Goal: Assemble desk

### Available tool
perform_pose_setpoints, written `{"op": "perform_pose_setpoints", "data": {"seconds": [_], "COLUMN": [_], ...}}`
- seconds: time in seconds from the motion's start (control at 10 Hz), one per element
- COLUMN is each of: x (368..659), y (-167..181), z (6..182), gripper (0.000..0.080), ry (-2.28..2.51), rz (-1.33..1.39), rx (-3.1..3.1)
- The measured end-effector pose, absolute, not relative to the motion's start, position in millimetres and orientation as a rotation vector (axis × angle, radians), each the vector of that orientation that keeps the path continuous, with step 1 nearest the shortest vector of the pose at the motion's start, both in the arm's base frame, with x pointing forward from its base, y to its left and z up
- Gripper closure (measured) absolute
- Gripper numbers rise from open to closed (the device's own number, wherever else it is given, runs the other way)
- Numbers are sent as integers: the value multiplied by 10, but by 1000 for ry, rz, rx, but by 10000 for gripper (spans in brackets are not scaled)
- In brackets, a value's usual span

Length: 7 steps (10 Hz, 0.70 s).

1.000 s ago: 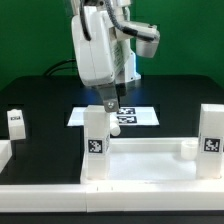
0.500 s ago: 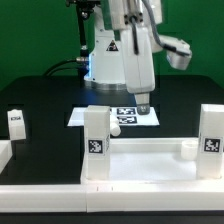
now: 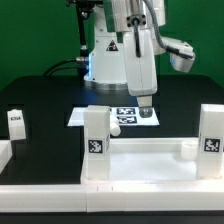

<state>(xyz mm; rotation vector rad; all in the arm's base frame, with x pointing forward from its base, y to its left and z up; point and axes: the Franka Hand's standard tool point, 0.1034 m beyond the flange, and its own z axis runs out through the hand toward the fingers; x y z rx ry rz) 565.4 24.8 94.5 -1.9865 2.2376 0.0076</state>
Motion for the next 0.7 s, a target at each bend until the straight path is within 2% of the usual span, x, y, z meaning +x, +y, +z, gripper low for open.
{"op": "perform_pose_setpoints", "data": {"seconds": [0.1,0.3,0.7], "x": [5482,5368,5220], "y": [270,319,386], "z": [749,480,172], "gripper": [150,150,150], "ry": [2258,2282,2301], "rz": [10,40,73], "rx": [-1993,-2032,-2089]}}
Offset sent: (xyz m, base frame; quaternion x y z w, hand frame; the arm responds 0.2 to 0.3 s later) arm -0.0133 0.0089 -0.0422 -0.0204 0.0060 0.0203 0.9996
